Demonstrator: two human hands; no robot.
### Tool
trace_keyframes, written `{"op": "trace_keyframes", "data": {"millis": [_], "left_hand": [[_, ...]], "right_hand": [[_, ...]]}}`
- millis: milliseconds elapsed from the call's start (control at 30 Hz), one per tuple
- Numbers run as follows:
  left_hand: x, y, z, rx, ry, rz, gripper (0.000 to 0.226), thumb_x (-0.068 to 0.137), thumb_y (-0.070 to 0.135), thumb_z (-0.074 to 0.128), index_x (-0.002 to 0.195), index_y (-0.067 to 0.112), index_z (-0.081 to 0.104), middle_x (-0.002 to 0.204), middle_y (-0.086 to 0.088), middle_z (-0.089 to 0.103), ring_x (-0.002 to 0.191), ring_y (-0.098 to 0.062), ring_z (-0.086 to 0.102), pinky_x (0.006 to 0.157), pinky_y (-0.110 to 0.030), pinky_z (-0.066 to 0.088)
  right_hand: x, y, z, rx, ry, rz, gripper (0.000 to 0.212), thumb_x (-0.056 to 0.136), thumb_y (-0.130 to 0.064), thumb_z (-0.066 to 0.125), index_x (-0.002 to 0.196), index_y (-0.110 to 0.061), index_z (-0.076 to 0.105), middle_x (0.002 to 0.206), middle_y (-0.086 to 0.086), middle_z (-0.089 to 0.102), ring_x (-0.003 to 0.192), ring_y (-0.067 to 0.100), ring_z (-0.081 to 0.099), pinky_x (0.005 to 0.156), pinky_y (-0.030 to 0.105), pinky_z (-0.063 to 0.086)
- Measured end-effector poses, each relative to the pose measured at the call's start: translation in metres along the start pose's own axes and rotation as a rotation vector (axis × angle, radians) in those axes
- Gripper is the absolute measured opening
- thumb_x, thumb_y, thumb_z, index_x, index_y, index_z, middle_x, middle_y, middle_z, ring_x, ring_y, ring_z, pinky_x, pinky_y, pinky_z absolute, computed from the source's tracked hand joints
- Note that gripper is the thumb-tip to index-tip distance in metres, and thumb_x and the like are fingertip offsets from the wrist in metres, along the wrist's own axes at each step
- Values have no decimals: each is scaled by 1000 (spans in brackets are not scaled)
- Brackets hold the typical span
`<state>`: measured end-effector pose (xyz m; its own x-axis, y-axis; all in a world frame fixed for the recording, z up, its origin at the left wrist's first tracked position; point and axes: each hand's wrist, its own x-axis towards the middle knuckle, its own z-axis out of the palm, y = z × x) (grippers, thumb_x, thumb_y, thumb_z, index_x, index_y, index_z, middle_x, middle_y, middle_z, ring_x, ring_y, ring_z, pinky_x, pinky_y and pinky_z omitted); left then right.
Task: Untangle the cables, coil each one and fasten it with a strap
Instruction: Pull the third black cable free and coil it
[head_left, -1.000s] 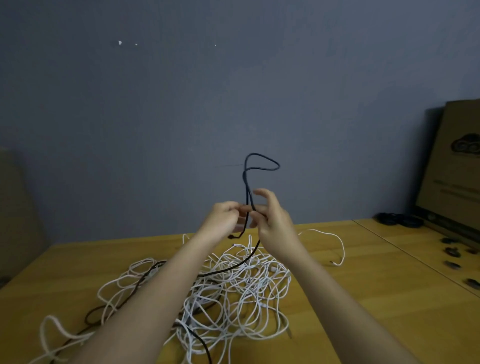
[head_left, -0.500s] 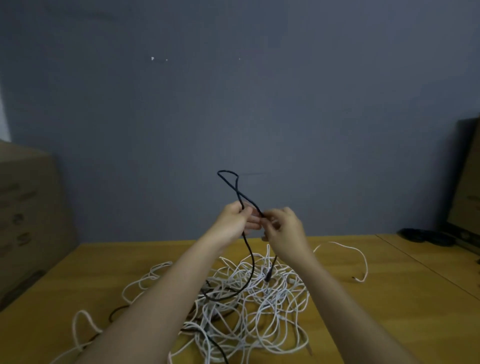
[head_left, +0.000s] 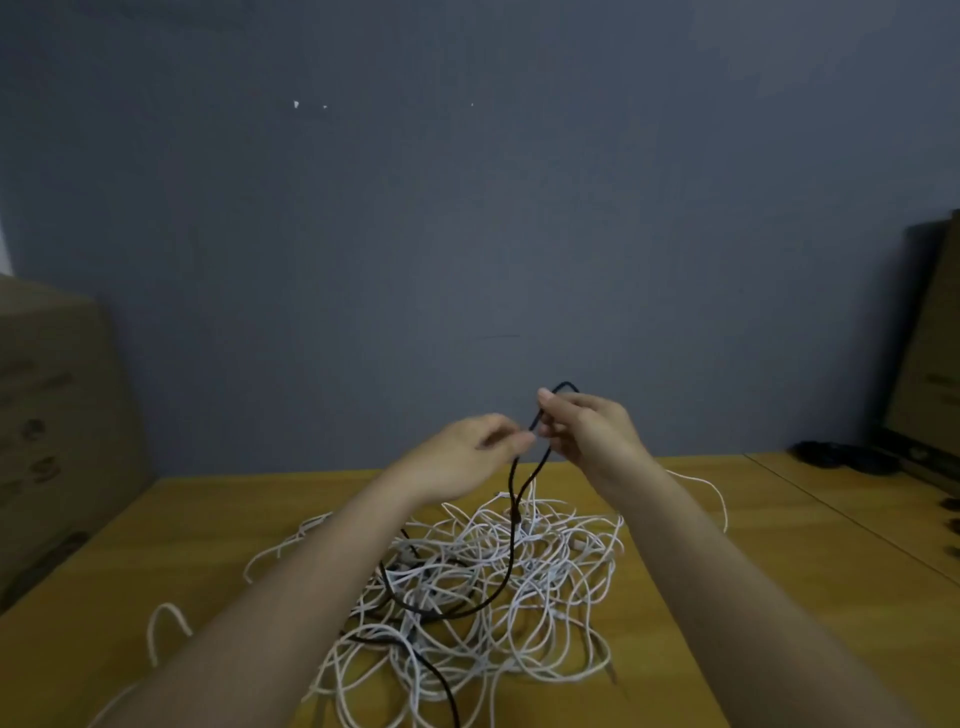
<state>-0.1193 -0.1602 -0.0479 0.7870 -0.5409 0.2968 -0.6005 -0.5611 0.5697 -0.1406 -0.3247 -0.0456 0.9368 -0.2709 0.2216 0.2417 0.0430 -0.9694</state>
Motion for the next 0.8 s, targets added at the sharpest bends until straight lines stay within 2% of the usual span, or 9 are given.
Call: {"op": "trace_keyframes", "data": {"millis": [133, 200, 267, 333, 433, 500, 600, 700, 800], "left_hand": [[-4, 18, 3, -313, -26, 0, 18, 103, 14, 38, 92, 14, 52, 78, -5, 66, 70, -14, 63, 62, -12, 46], [-5, 24, -3, -411, 53, -14, 22, 104, 14, 34, 92, 14, 53, 66, 0, 58, 53, -12, 55, 57, -18, 47], [-4, 32, -11, -415, 98, 13, 23, 104, 17, 35, 96, 14, 57, 62, 3, 54, 44, -7, 47, 53, -20, 45], [-1, 44, -20, -459, 117, 71, 24, 104, 16, 36, 96, 13, 58, 61, 2, 54, 40, -5, 42, 49, -19, 43], [6, 63, -37, -533, 167, 126, 25, 104, 16, 36, 93, 14, 59, 60, 1, 55, 40, -6, 41, 48, -19, 43], [10, 72, -49, -535, 193, 147, 25, 104, 19, 37, 93, 16, 60, 59, 5, 58, 42, -8, 43, 50, -20, 44], [13, 82, -63, -532, 249, 176, 25, 103, 22, 38, 95, 18, 61, 61, 7, 64, 42, -9, 46, 51, -21, 46], [14, 83, -70, -572, 303, 166, 25, 103, 29, 40, 94, 19, 61, 66, 4, 69, 45, -9, 51, 52, -20, 49], [18, 82, -70, -742, 334, 82, 35, 99, 43, 45, 83, 14, 57, 52, 4, 60, 41, -8, 47, 48, -20, 48]], "right_hand": [[-1, -13, -4, 235, -27, 57, 18, 91, -15, 63, 81, -1, 64, 64, 6, 62, 52, 11, 61, 52, 18, 51], [-1, -18, -11, -19, 21, -28, 25, 95, -19, 59, 85, 2, 67, 67, 8, 64, 53, 13, 62, 52, 23, 53], [1, -21, -18, -337, 135, -247, 16, 93, -18, 59, 92, -4, 65, 80, 4, 65, 69, 16, 63, 64, 32, 55], [1, -26, -20, -435, 107, -386, 19, 90, -18, 64, 106, -16, 54, 104, -3, 58, 93, 13, 58, 75, 28, 49], [9, -30, -17, -489, -7, -379, 39, 90, -27, 64, 125, -22, 48, 119, -8, 52, 108, 9, 52, 86, 27, 43], [16, -30, -18, -553, 4, -332, 34, 92, -29, 62, 123, -16, 56, 115, 3, 61, 107, 20, 58, 88, 36, 48], [17, -25, -21, -630, 70, -380, 24, 95, -28, 57, 97, -6, 69, 95, 12, 71, 92, 25, 65, 83, 43, 51], [14, -24, -18, -389, 79, -364, 25, 98, -26, 51, 83, -11, 65, 80, 4, 69, 75, 7, 66, 70, 26, 50], [18, -28, -4, -166, 133, -269, 31, 101, -29, 43, 79, -14, 57, 65, 2, 55, 56, 11, 55, 56, 22, 42]]}}
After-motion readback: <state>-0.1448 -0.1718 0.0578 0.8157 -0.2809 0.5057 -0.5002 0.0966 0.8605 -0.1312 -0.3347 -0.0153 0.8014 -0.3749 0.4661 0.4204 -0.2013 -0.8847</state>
